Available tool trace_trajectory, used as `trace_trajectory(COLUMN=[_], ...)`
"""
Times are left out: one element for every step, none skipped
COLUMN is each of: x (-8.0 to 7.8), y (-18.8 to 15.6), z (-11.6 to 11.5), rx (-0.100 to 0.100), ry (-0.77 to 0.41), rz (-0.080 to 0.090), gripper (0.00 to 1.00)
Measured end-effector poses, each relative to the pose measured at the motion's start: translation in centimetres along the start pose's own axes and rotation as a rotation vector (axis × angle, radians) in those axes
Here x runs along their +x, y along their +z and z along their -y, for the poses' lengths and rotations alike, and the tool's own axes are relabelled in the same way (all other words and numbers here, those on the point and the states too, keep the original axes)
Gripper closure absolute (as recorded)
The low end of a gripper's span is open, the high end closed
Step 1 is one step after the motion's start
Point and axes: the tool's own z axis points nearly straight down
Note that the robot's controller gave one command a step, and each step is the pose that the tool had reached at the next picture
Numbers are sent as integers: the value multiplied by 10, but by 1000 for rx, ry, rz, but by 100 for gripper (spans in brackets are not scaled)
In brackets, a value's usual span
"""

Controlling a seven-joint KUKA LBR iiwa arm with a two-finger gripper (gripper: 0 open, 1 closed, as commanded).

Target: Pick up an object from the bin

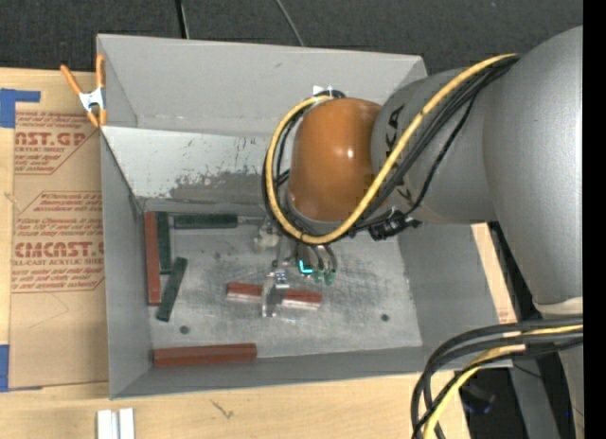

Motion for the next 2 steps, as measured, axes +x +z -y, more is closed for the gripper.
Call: trace_trajectory(x=[-2,15], y=[-4,53], z=[1,3], rx=[-1,-2], ry=[1,108], rz=[8,9], gripper=[0,0])
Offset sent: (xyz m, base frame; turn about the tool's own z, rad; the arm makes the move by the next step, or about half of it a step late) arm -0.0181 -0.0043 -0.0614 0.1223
